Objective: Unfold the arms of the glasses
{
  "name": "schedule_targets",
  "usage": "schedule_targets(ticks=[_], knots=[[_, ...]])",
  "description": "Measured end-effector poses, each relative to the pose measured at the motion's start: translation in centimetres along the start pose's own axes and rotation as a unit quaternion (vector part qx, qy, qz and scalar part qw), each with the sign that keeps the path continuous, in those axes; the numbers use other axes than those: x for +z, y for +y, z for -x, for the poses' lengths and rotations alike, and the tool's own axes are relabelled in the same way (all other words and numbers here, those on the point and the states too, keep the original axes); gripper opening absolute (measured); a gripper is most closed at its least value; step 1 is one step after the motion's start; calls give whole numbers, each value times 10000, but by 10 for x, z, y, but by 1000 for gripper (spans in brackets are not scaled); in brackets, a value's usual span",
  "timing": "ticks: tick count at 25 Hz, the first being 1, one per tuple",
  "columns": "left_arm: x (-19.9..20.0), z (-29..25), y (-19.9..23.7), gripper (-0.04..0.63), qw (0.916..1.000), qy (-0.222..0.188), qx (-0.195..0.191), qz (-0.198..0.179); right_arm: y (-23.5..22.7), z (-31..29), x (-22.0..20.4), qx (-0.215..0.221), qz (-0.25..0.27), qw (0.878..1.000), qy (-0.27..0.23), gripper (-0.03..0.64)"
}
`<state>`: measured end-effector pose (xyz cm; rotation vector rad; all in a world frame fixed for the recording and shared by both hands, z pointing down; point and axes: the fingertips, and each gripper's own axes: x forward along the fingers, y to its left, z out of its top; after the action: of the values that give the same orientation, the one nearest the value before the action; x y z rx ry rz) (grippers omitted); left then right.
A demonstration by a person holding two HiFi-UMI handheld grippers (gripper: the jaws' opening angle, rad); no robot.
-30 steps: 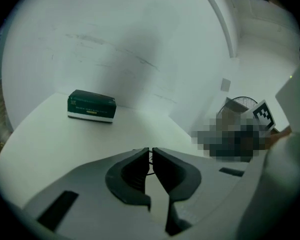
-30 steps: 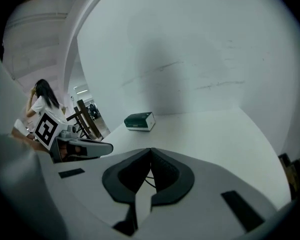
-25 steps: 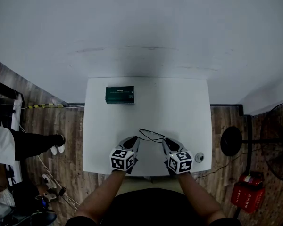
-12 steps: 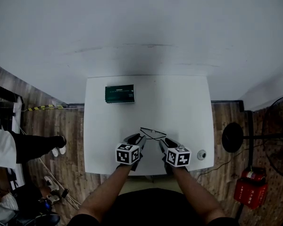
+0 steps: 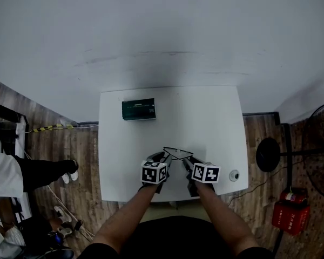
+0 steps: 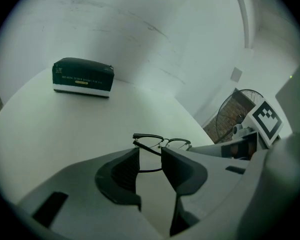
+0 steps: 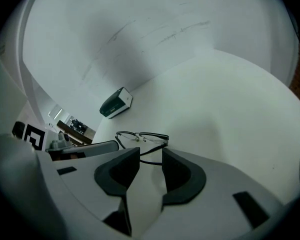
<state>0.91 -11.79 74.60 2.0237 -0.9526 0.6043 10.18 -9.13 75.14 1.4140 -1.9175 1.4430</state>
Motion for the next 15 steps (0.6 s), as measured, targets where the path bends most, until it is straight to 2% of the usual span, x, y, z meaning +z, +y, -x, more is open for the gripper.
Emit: schedule_targets(ticks=[7, 15], knots=[[1, -4, -3, 118, 9997, 93, -157, 132, 4, -9, 4, 88, -483, 9988, 67, 147], [0, -13, -1, 118, 9993, 289, -119, 218, -2, -27, 8, -139, -733, 9970, 182, 143]])
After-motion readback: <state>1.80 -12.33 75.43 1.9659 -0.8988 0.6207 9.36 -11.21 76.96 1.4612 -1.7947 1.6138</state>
